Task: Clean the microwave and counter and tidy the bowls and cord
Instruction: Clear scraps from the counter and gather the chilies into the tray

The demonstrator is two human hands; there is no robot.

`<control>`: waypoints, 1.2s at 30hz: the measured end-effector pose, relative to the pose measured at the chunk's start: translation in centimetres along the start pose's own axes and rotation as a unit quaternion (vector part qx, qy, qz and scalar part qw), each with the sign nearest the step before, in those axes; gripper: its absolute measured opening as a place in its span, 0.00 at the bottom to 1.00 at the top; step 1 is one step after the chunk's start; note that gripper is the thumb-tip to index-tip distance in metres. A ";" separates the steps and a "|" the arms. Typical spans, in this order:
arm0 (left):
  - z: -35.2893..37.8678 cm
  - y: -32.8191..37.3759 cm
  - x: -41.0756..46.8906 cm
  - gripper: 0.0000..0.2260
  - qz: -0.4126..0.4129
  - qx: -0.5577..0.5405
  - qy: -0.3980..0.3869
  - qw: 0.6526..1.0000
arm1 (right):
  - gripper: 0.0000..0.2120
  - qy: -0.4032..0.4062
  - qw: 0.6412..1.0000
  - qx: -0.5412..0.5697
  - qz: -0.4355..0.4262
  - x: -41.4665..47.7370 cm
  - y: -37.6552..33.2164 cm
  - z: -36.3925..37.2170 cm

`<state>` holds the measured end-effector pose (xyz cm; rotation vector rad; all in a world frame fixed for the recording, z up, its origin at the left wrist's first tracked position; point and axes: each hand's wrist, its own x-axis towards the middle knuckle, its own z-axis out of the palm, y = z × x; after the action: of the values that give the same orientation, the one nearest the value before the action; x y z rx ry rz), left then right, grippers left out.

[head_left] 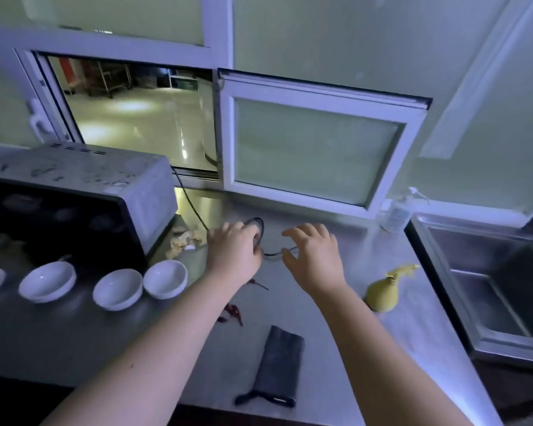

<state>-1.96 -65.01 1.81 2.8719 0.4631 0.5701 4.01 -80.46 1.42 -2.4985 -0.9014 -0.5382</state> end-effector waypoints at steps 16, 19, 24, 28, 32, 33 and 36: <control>3.7 -22.9 2.7 0.10 -0.076 -0.025 -0.049 0.996 | 0.15 -0.106 0.994 0.026 -0.014 9.0 -14.4 13.8; 4.0 -24.8 3.2 0.10 -0.104 -0.021 -0.073 0.992 | 0.16 -0.126 0.991 0.038 -0.014 10.3 -14.9 16.1; 4.7 -27.1 5.1 0.10 -0.116 0.017 -0.078 0.990 | 0.18 -0.161 0.985 0.068 -0.009 12.4 -14.6 19.4; 6.7 -28.1 6.5 0.10 -0.085 0.036 -0.109 0.990 | 0.20 -0.181 0.982 0.058 0.005 14.0 -14.7 21.9; 8.5 -29.5 7.5 0.12 -0.042 0.024 -0.147 0.988 | 0.21 -0.213 0.974 0.057 0.046 13.4 -15.0 24.3; 9.0 -29.9 7.7 0.13 -0.024 0.020 -0.157 0.987 | 0.20 -0.219 0.973 0.053 0.058 13.1 -15.0 25.0; 10.5 -31.4 8.6 0.14 0.026 0.001 -0.187 0.982 | 0.19 -0.208 0.971 0.045 0.110 12.5 -15.6 26.9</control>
<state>1.40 -33.94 -12.09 2.9016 0.3276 0.0289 8.19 -49.56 -10.89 -2.6275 -0.7527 0.1025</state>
